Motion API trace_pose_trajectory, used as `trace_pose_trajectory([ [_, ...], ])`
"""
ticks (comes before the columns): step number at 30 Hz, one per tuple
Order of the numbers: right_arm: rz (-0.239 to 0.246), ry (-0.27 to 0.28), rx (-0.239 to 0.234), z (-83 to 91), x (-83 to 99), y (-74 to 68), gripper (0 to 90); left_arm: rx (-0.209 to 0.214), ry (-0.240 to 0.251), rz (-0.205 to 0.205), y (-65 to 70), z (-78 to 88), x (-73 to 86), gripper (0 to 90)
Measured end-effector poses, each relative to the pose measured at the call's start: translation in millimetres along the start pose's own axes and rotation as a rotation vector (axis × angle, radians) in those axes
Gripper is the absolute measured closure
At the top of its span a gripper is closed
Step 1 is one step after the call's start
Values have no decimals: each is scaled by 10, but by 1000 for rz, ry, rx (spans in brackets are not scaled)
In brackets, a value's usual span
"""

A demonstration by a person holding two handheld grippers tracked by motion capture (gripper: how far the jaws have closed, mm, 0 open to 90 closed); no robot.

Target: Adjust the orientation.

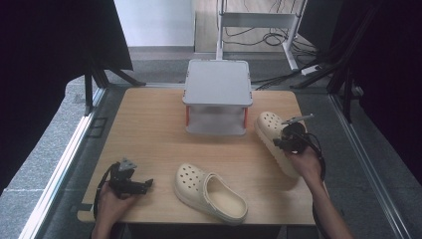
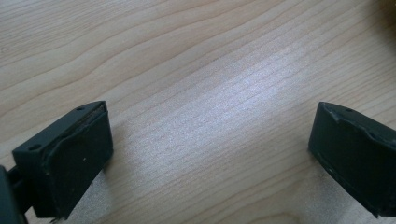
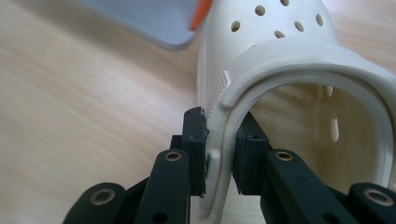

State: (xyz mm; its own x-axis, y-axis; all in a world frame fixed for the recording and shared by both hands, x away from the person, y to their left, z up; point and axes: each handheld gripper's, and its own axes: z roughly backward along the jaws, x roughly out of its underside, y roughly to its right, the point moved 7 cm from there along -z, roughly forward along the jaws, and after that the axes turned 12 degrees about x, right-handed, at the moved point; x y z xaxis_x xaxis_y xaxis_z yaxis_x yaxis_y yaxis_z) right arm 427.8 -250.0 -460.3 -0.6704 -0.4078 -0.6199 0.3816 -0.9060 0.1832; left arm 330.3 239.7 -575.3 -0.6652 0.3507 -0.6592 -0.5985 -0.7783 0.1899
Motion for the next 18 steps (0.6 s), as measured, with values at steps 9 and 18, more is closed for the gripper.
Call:
trace_pose_trajectory([
  [9, 137, 65, -85, 398, -88, -532, 769, -2, 1, 3, 1, -2, -3, 0],
  [18, 279, 82, -188, 468, -153, -1223, 768, 0, 0, 6, 3, -1, -1, 0],
])
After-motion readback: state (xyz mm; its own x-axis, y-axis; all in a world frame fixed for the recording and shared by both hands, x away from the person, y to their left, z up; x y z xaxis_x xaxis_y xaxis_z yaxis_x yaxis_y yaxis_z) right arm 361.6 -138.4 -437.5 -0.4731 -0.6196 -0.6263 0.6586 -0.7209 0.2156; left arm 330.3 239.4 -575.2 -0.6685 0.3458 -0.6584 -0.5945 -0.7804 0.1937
